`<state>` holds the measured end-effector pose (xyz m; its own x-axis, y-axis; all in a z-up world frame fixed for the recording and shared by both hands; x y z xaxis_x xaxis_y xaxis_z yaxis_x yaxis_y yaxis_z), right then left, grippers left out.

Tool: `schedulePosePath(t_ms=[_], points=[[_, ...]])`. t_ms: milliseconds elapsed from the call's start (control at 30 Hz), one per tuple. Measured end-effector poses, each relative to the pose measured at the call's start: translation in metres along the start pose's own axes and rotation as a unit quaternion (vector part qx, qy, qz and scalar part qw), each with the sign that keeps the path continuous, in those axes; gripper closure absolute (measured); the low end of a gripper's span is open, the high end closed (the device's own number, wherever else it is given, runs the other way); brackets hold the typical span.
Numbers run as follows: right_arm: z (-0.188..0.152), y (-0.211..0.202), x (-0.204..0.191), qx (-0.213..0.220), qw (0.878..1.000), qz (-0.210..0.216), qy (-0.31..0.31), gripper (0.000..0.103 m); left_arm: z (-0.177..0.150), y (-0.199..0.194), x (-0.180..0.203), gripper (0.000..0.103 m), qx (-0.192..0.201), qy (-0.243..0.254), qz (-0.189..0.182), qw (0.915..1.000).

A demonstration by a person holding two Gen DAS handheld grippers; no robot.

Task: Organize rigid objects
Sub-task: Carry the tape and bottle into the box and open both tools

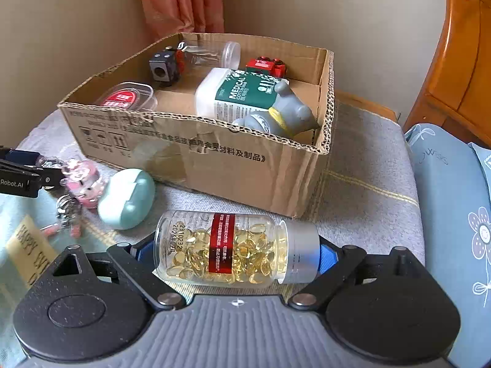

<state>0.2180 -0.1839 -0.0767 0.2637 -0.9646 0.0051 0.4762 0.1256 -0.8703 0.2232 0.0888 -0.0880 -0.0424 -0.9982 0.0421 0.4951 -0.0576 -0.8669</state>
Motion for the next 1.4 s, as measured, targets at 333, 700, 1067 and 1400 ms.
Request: schedulePosePath(t_ms=[333,700,1067,1400], points=[[0.001,-0.043,0.002,0.02,0.999,0.007,-0.03,0.006,0.024,-0.059,0.008,0.014,0.018,0.081,-0.024,0.9962],[0.035,-0.081,-0.002,0.076,0.996,0.006,-0.053,0.006,0.083,-0.081,0.051,0.014,0.047,0.151,-0.067,0.9851],[0.079,-0.078,0.013,0.093,0.994,-0.009,-0.048,0.006,0.137,-0.036,0.091,0.014,0.052,0.186,-0.067,0.9788],[0.124,-0.051,0.029,0.08,0.996,-0.014,-0.035,0.006,0.134,-0.017,0.08,0.01,0.042,0.171,-0.071,0.9818]])
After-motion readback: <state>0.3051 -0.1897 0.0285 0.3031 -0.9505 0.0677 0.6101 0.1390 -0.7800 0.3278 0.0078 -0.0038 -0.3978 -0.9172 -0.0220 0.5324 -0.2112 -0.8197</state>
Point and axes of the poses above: each gripper's, at about its wrist camera, not at the fingertips, and y roughly the way its jaws point, x to its right, z to its top, the point moved 2 cm from there along y, roughly the way its jaws point, and after that the axes turned 9 degrees about -x, right-handed, at the moved point
